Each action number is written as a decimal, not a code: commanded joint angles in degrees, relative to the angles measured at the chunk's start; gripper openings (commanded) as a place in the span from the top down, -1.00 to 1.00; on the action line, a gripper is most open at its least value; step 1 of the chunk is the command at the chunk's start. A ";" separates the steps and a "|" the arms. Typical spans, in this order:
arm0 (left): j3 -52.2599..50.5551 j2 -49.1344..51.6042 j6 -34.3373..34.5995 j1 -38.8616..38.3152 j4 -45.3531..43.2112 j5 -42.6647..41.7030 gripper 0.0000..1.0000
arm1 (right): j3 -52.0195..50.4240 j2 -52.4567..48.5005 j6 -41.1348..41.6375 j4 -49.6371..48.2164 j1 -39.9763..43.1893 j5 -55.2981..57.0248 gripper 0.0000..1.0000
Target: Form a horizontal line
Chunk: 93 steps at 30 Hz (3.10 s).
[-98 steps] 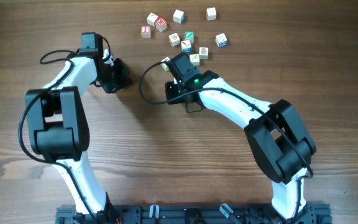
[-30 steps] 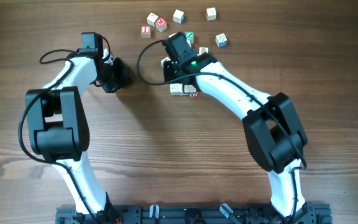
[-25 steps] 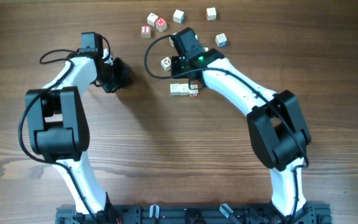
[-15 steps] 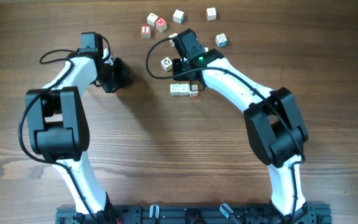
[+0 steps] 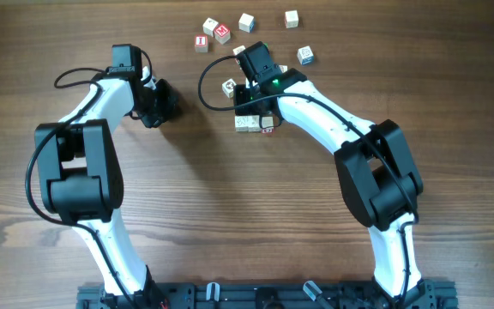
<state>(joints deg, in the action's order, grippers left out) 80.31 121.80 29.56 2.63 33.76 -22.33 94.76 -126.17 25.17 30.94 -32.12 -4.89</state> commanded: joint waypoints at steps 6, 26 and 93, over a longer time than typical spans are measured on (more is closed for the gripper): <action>-2.67 3.82 0.94 0.11 0.33 7.63 0.92 | 0.76 -1.25 -1.22 2.16 -0.50 -2.64 0.91; -2.67 3.82 0.92 0.11 0.31 7.63 0.92 | 0.76 -1.25 -1.20 3.89 -0.70 -4.15 0.91; -2.67 3.82 0.92 0.11 0.28 7.65 0.92 | 0.83 -1.22 -2.32 6.19 0.70 3.02 0.91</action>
<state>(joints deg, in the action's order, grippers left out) 80.31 121.80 29.71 2.63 33.67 -22.31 94.76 -126.17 23.86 37.54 -31.55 -2.70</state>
